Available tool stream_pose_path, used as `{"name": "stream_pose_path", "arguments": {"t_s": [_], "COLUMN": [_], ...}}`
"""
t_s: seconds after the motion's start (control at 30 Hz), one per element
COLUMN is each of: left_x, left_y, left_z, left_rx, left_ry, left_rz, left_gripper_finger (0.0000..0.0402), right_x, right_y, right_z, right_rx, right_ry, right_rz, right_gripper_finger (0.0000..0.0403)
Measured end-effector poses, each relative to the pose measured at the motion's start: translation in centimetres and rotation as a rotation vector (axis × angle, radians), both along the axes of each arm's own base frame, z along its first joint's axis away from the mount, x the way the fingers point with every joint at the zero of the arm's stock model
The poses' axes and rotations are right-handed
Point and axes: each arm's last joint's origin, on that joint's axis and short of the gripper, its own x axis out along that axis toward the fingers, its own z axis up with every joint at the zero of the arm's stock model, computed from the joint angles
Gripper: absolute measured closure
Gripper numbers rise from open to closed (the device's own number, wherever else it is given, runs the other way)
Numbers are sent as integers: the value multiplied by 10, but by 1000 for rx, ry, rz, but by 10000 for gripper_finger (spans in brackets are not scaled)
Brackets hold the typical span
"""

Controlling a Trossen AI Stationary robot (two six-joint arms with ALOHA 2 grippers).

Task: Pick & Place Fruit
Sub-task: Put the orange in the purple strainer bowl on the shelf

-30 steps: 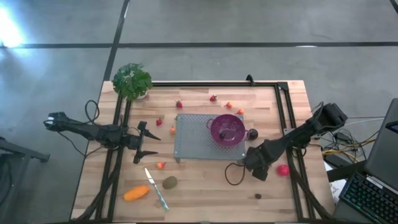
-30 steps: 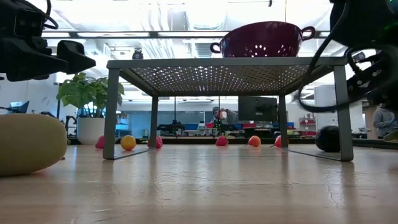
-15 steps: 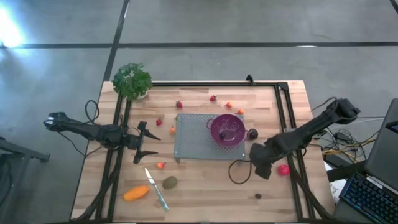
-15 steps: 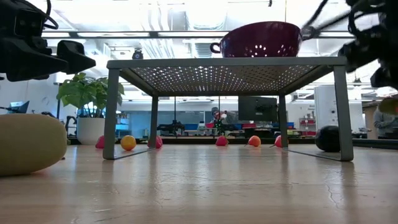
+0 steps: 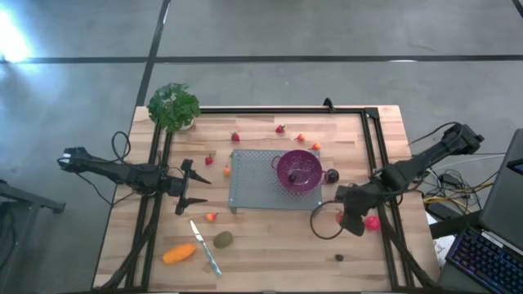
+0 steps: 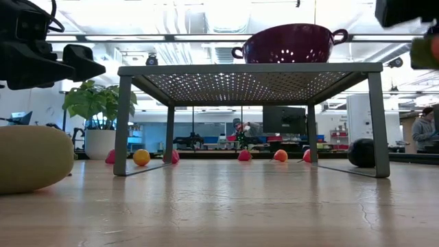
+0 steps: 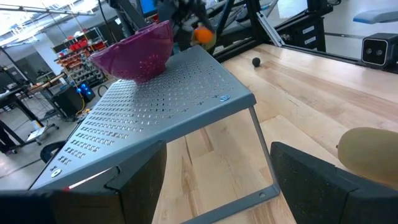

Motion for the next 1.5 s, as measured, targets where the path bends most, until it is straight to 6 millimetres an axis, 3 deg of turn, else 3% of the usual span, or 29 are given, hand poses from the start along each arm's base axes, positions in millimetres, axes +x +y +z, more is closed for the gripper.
{"name": "stream_pose_path", "arguments": {"t_s": [0.37,0.7,0.97,1.27,1.5], "left_x": [0,0,0,0,0], "left_y": [0,0,0,0,0], "left_z": [0,0,0,0,0], "left_rx": [0,0,0,0,0], "left_ry": [0,0,0,0,0], "left_rz": [0,0,0,0,0], "left_gripper_finger": [110,110,110,110,110], "right_x": [9,29,57,97,112], "right_y": [7,4,-21,-50,-75], "right_z": [29,70,101,121,117], "right_rx": [89,-147,-495,-620,-641], "right_ry": [-349,-572,-492,-388,-247], "right_rz": [125,263,233,243,198], "right_gripper_finger": [246,259,243,260,244]}}
